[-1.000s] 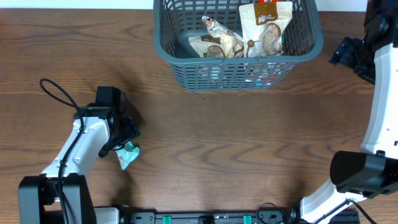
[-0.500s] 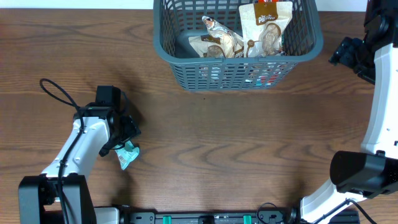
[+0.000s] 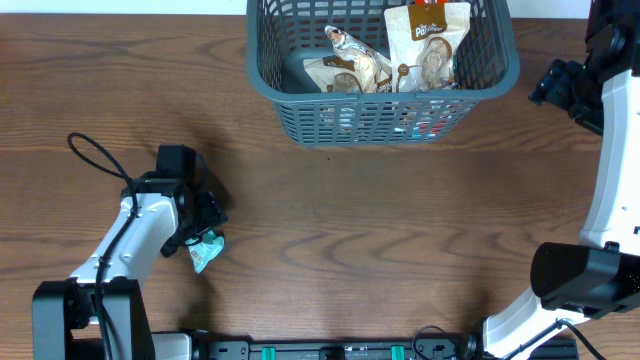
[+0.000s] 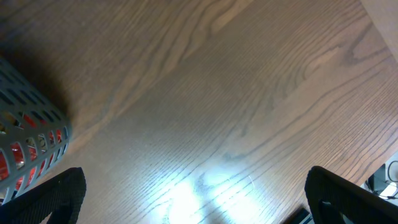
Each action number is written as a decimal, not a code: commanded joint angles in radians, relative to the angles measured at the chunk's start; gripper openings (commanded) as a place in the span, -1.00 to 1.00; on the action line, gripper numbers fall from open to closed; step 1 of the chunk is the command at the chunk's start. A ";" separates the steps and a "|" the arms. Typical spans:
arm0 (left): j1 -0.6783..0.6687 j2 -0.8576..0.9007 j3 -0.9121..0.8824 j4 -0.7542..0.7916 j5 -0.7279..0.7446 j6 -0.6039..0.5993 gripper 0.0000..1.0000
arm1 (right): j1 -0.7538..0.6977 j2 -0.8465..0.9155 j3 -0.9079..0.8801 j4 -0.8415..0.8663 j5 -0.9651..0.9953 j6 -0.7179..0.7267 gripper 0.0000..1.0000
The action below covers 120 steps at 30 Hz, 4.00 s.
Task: Pack container
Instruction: 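Close the left gripper on the mint-green packet, then lift the green packet and carry it over the basket's left side, then lower the green packet into the basket and open the left gripper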
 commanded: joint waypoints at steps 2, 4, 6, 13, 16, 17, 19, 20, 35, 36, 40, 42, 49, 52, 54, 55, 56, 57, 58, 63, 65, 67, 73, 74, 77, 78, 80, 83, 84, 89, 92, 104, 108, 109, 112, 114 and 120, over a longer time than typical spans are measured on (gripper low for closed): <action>0.005 0.008 -0.025 0.016 -0.002 -0.009 0.70 | -0.009 0.003 -0.003 -0.001 0.020 0.018 0.98; 0.005 0.008 -0.026 0.018 -0.001 -0.009 0.70 | -0.009 0.003 -0.003 -0.001 0.020 0.018 0.98; 0.005 0.008 -0.026 0.019 -0.001 -0.009 0.70 | -0.009 0.003 -0.003 -0.001 0.020 0.018 0.98; 0.005 0.008 -0.026 0.019 -0.001 -0.009 0.70 | -0.009 0.003 -0.003 -0.001 0.020 0.018 0.98; 0.005 0.008 -0.026 0.018 -0.001 -0.010 0.30 | -0.009 0.003 -0.003 -0.001 0.021 0.018 0.98; 0.005 0.008 -0.026 0.017 -0.001 -0.010 0.08 | -0.009 0.003 -0.003 -0.001 0.020 0.018 0.98; 0.005 0.008 -0.026 0.011 -0.002 -0.029 -0.48 | -0.009 0.003 -0.003 -0.001 0.020 0.018 0.98; 0.005 0.008 -0.026 0.011 -0.002 -0.038 -0.63 | -0.009 0.003 -0.003 -0.001 0.020 0.018 0.98; 0.003 -0.027 0.054 -0.040 -0.005 -0.053 -0.89 | -0.009 0.003 -0.003 -0.001 0.020 0.018 0.98; 0.002 -0.041 0.084 -0.056 -0.005 -0.031 -0.90 | -0.009 0.003 -0.003 -0.001 0.020 0.018 0.99; -0.019 -0.121 0.276 -0.145 -0.013 0.022 -0.89 | -0.009 0.003 -0.003 -0.001 0.020 0.018 0.99; -0.034 -0.162 0.401 -0.174 -0.013 0.045 -0.89 | -0.009 0.003 -0.003 -0.001 0.020 0.018 0.98; -0.122 -0.199 0.818 -0.158 -0.013 0.080 -0.89 | -0.009 0.003 -0.003 -0.001 0.020 0.018 0.98; -0.183 -0.195 0.897 -0.065 -0.013 0.071 -0.89 | -0.009 0.003 -0.003 -0.001 0.020 0.018 0.98; -0.222 -0.192 0.914 0.034 -0.013 0.055 -0.88 | -0.009 0.003 -0.003 -0.001 0.020 0.018 0.98; -0.239 -0.189 0.916 0.087 -0.013 0.041 -0.89 | -0.009 0.003 -0.003 -0.001 0.020 0.018 0.98; -0.254 -0.186 0.916 0.138 -0.013 0.028 -0.89 | -0.009 0.003 -0.003 -0.001 0.020 0.018 0.98; -0.270 -0.178 0.916 0.195 -0.013 0.014 -0.89 | -0.009 0.003 -0.003 -0.001 0.020 0.018 0.98; -0.282 -0.168 0.916 0.241 -0.013 -0.001 -0.89 | -0.009 0.003 -0.003 -0.001 0.020 0.018 0.99; -0.346 -0.064 0.916 0.483 -0.012 -0.108 -0.89 | -0.009 0.003 -0.003 -0.001 0.020 0.018 0.98; -0.366 -0.007 0.916 0.571 -0.012 -0.161 -0.89 | -0.009 0.003 -0.003 -0.001 0.020 0.018 0.98; -0.385 0.058 0.916 0.657 -0.012 -0.214 -0.89 | -0.009 0.003 -0.003 -0.001 0.020 0.018 0.98; -0.430 0.229 0.916 0.824 -0.006 -0.345 -0.89 | -0.009 0.003 -0.003 -0.001 0.020 0.018 0.98; -0.437 0.251 0.916 0.835 -0.004 -0.351 -0.89 | -0.009 0.003 -0.003 -0.001 0.020 0.018 0.98; -0.450 0.296 0.916 0.826 -0.004 -0.351 -0.89 | -0.009 0.003 -0.003 -0.001 0.020 0.018 0.99; -0.454 0.305 0.916 0.819 -0.004 -0.351 -0.89 | -0.009 0.003 -0.003 -0.001 0.020 0.018 0.98; -0.459 0.317 0.916 0.808 -0.005 -0.351 -0.89 | -0.009 0.003 -0.003 -0.001 0.020 0.018 0.98; -0.459 0.326 0.916 0.772 -0.008 -0.349 -0.88 | -0.009 0.003 -0.003 -0.001 0.020 0.018 0.99; -0.459 0.328 0.916 0.749 -0.018 -0.348 -0.88 | -0.009 0.003 -0.003 -0.001 0.020 0.018 0.98; -0.459 0.346 0.916 0.634 -0.058 -0.341 -0.89 | -0.009 0.003 -0.003 -0.001 0.020 0.018 0.98; -0.459 0.362 0.916 0.605 -0.058 -0.339 -0.89 | -0.009 0.003 -0.003 -0.001 0.020 0.018 0.98; -0.459 0.369 0.915 0.578 -0.062 -0.308 -0.35 | -0.009 0.003 -0.003 -0.001 0.020 0.018 0.99; -0.459 0.368 0.915 0.578 -0.062 -0.308 -0.28 | -0.009 0.003 -0.004 -0.001 0.020 0.018 0.98; -0.459 0.368 0.915 0.578 -0.062 -0.308 -0.28 | -0.009 0.003 -0.003 -0.001 0.020 0.018 0.98; -0.459 0.368 0.915 0.578 -0.062 -0.308 -0.28 | -0.009 0.003 -0.003 -0.001 0.020 0.018 0.97; -0.459 0.368 0.916 0.578 -0.061 -0.305 -0.28 | -0.009 0.003 -0.003 -0.001 0.020 0.018 0.98; -0.459 0.321 0.916 0.579 -0.062 -0.269 -0.27 | -0.009 0.003 -0.003 -0.001 0.020 0.018 0.99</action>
